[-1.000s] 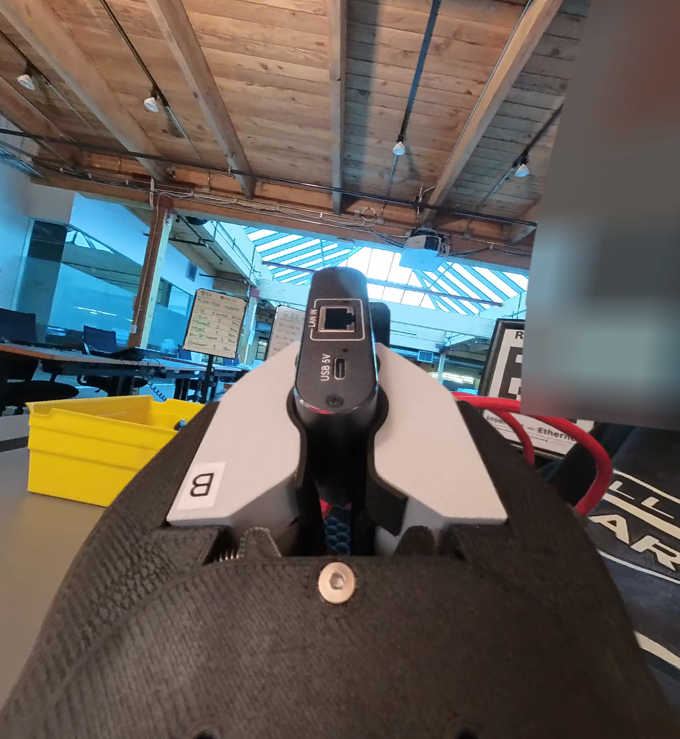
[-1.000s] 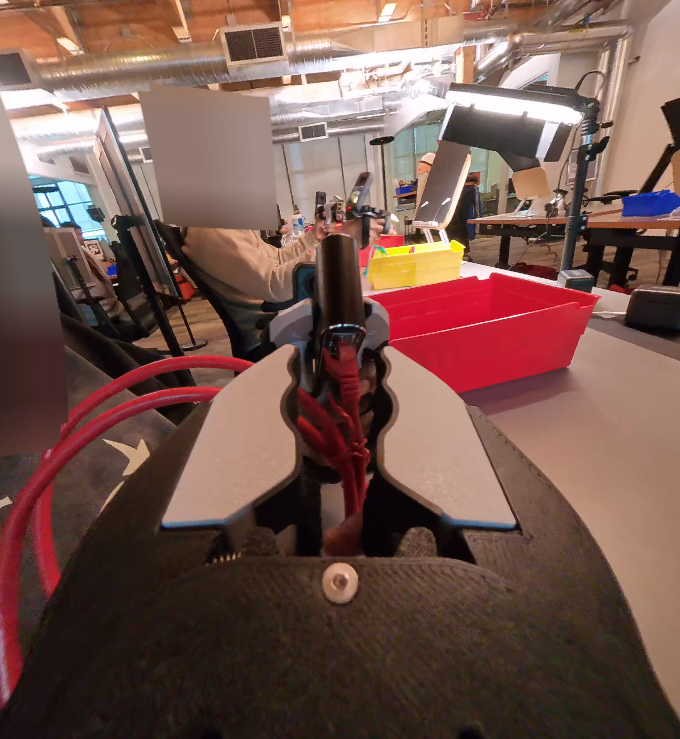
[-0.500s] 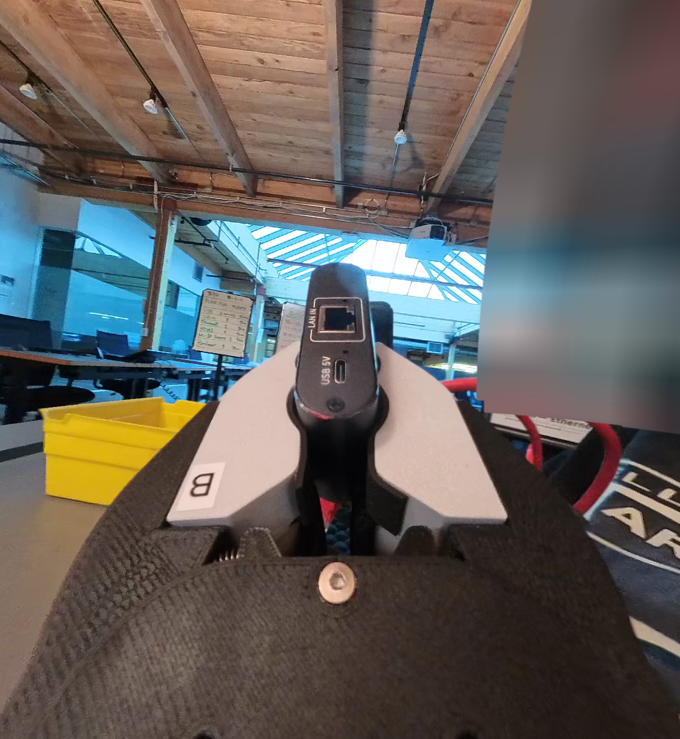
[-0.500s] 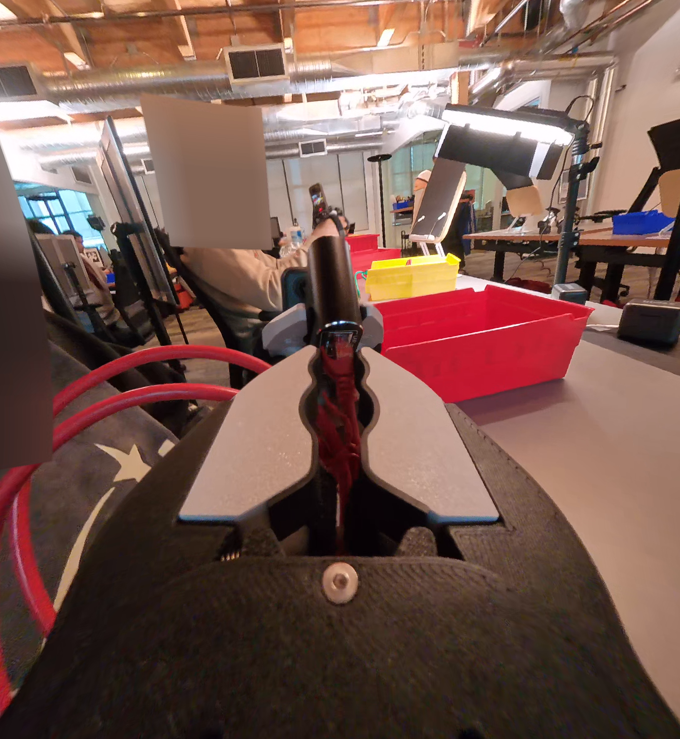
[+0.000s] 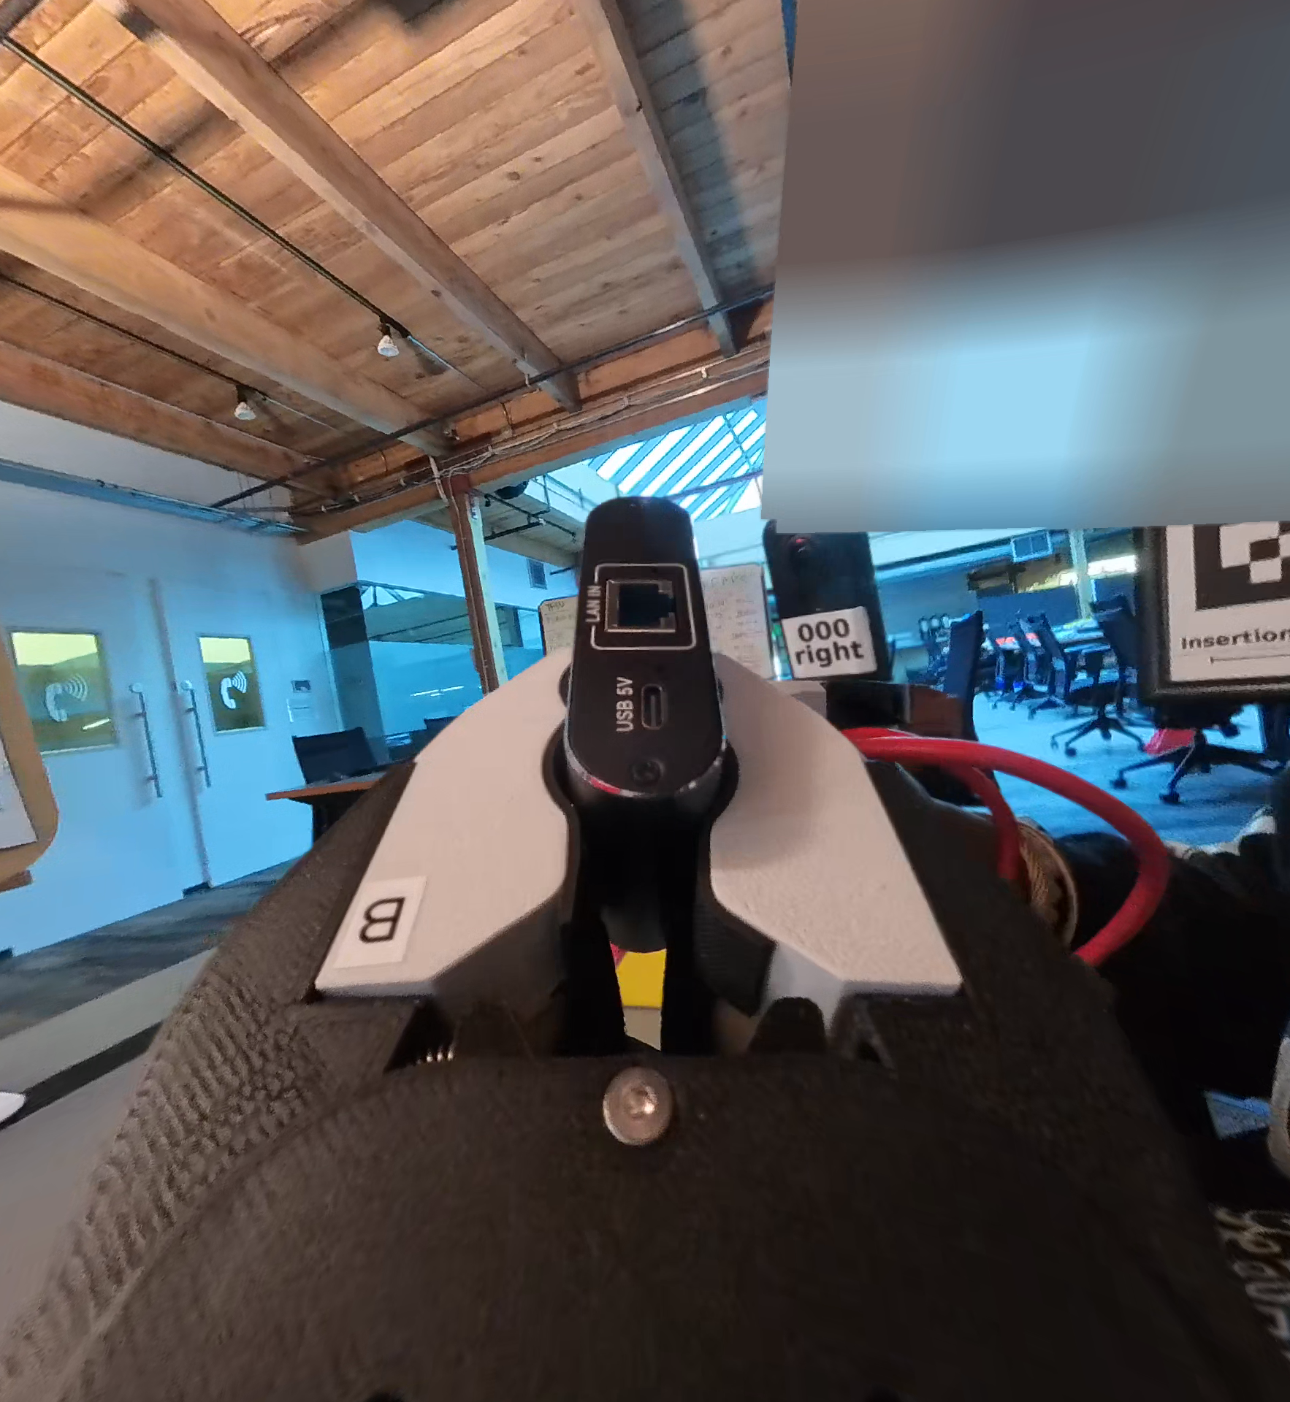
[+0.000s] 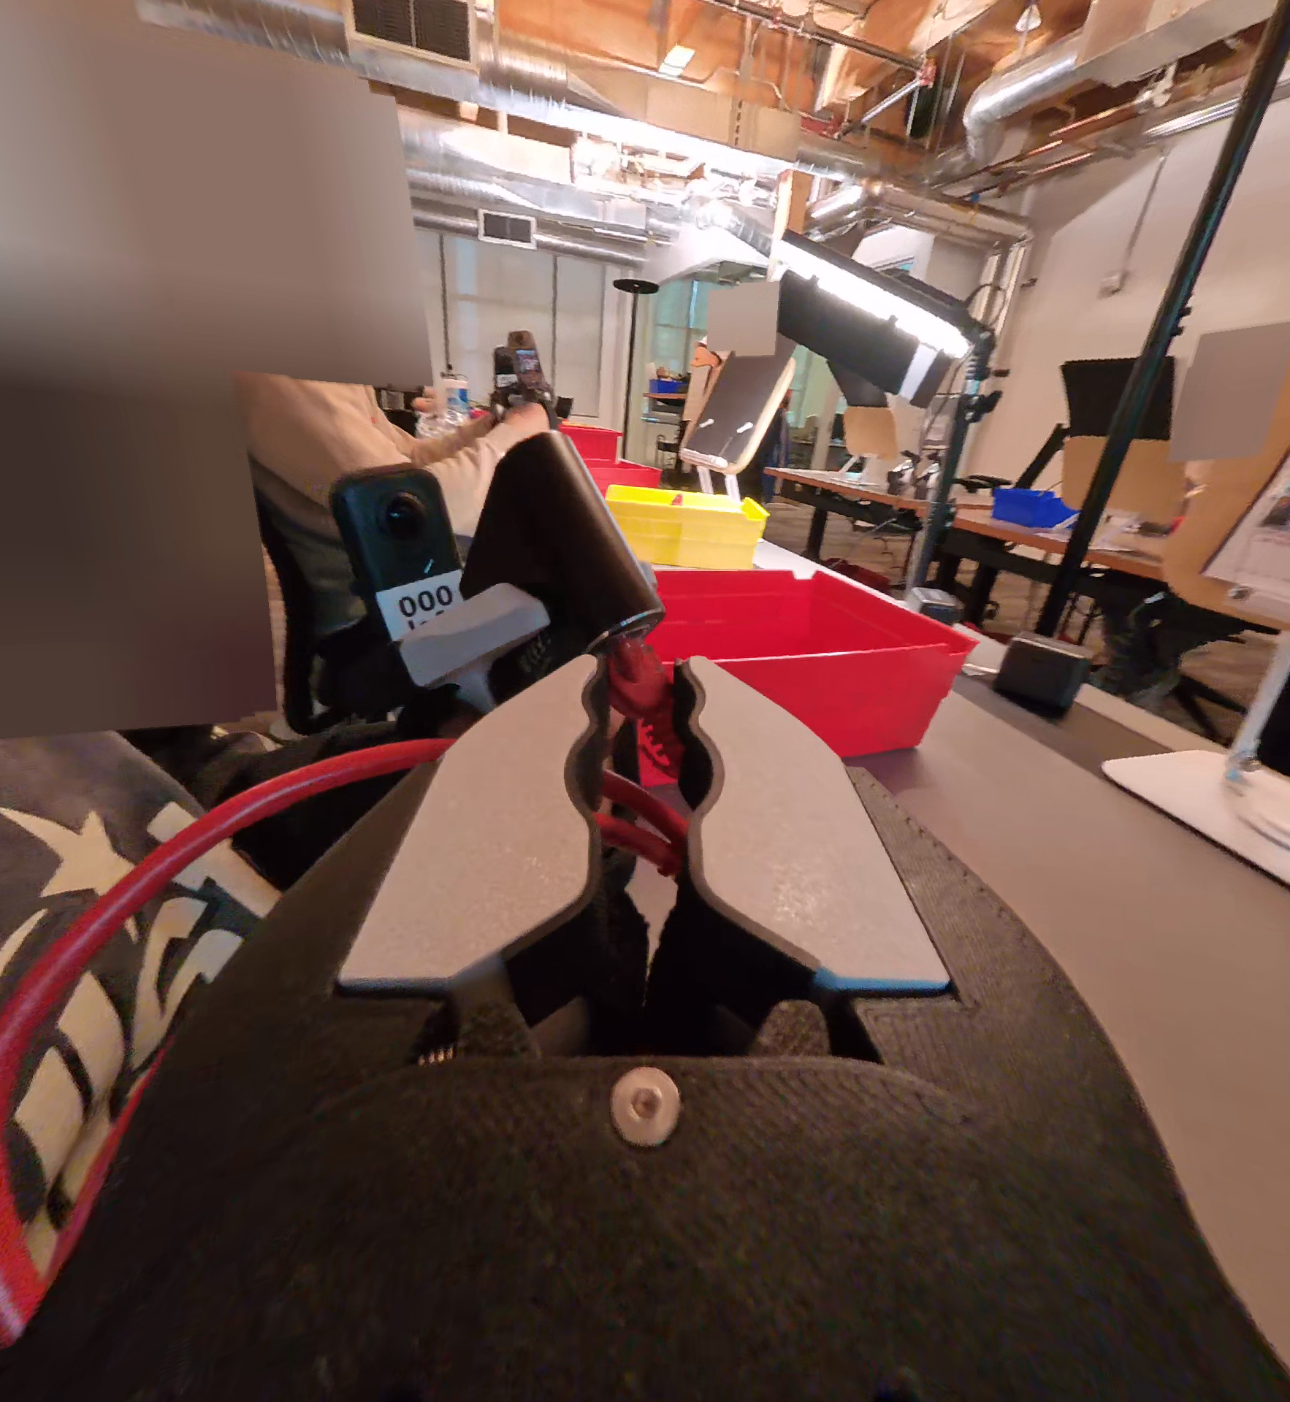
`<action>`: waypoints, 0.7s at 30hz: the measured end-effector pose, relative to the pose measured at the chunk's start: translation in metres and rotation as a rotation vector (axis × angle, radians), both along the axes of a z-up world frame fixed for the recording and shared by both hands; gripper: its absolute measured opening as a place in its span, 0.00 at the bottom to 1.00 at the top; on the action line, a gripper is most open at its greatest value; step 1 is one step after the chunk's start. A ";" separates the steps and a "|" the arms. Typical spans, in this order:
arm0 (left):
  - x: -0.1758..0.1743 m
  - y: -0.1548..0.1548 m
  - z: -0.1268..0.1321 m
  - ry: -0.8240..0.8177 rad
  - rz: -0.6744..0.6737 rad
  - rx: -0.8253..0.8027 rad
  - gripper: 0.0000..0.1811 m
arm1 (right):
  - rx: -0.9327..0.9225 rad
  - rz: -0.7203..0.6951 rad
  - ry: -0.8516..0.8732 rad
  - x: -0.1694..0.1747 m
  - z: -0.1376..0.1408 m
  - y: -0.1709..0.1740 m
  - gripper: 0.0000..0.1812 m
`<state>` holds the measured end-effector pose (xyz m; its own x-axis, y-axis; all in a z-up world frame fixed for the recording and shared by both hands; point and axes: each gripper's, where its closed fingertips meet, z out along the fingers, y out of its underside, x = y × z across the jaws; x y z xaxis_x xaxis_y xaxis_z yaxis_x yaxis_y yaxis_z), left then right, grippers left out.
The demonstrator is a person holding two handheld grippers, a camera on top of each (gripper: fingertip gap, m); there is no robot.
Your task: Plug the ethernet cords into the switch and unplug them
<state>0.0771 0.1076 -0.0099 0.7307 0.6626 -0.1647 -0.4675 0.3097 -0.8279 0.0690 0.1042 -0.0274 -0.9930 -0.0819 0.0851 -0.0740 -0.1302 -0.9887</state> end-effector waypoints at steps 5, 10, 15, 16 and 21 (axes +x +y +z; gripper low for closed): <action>0.027 -0.015 0.024 0.109 -0.086 0.135 0.15 | -0.044 -0.284 0.054 -0.050 0.001 0.015 0.00; -0.002 -0.036 0.018 -0.052 -0.132 0.270 0.16 | -0.165 -0.178 0.100 -0.021 0.055 0.039 0.00; -0.008 -0.041 0.016 -0.073 -0.078 0.282 0.15 | 0.029 -0.155 0.044 -0.045 0.034 0.052 0.01; -0.010 -0.042 0.015 -0.085 -0.073 0.292 0.15 | 0.063 -0.160 0.027 -0.051 0.028 0.051 0.04; -0.017 -0.056 0.014 -0.143 -0.093 0.391 0.15 | 0.151 -0.189 -0.019 -0.067 0.004 0.039 0.11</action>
<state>0.0597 0.0518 0.0043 0.7875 0.5851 0.1936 -0.3116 0.6490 -0.6941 0.0024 0.1433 -0.0236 -0.9932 0.0947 0.0673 -0.0644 0.0331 -0.9974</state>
